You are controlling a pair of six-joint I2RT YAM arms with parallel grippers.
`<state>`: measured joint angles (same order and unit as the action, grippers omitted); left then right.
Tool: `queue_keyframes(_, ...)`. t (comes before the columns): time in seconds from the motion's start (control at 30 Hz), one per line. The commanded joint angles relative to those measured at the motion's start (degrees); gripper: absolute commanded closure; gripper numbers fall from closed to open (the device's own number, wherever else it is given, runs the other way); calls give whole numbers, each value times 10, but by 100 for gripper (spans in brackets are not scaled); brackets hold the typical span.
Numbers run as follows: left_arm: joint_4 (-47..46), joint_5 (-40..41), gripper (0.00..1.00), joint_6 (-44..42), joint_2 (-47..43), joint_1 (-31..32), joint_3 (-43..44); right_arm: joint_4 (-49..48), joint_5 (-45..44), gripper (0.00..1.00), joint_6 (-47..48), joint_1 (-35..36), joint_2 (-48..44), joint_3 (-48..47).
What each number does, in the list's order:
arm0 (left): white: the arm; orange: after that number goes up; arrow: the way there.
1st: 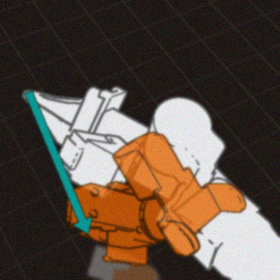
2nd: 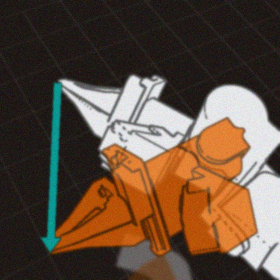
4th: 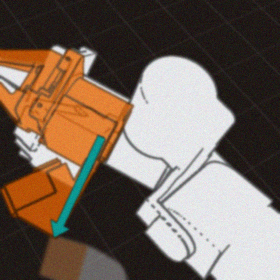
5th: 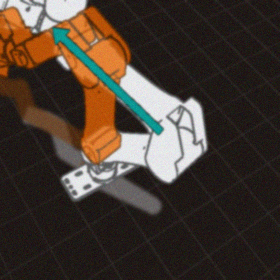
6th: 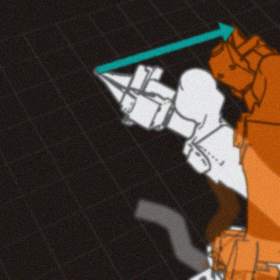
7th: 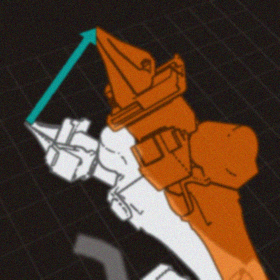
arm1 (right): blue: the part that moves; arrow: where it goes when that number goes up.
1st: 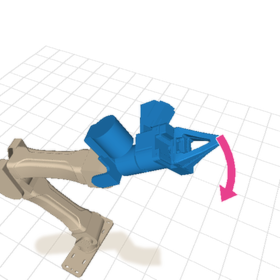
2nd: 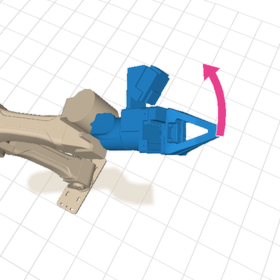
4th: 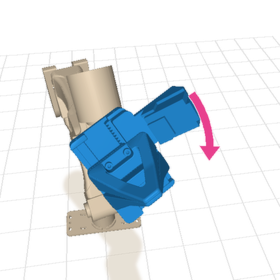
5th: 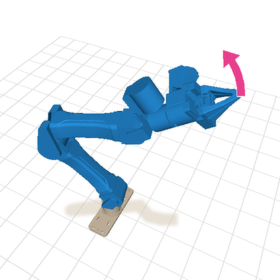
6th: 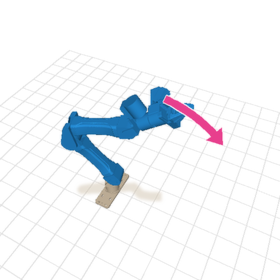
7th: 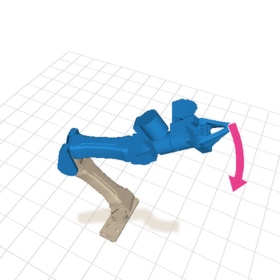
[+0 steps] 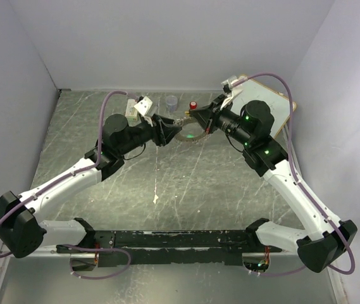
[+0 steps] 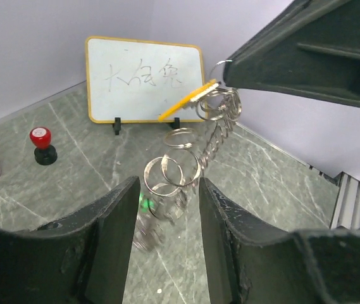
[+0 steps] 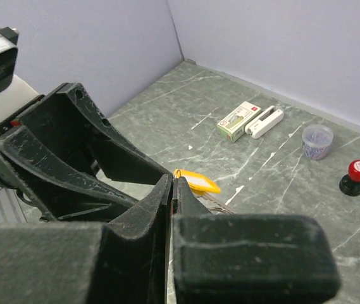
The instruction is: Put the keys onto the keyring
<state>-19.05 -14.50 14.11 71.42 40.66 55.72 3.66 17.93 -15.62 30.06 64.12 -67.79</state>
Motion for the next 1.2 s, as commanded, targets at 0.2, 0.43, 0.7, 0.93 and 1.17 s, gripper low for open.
queue_keyframes(0.2,-67,18,46,-17,-26,2,-5,-37,0,100,1,-4,-22,9)
queue_keyframes(0.43,-71,17,46,-21,-60,2,-6,-37,-6,100,3,-7,-26,19)
queue_keyframes(0.7,-60,1,46,-22,-46,2,-1,-42,0,100,2,-9,-36,24)
queue_keyframes(0.93,-81,-35,48,-9,-13,2,-7,-39,3,100,5,-9,-43,18)
queue_keyframes(1.17,-101,-56,48,-4,8,1,1,-44,22,100,4,-10,-45,19)
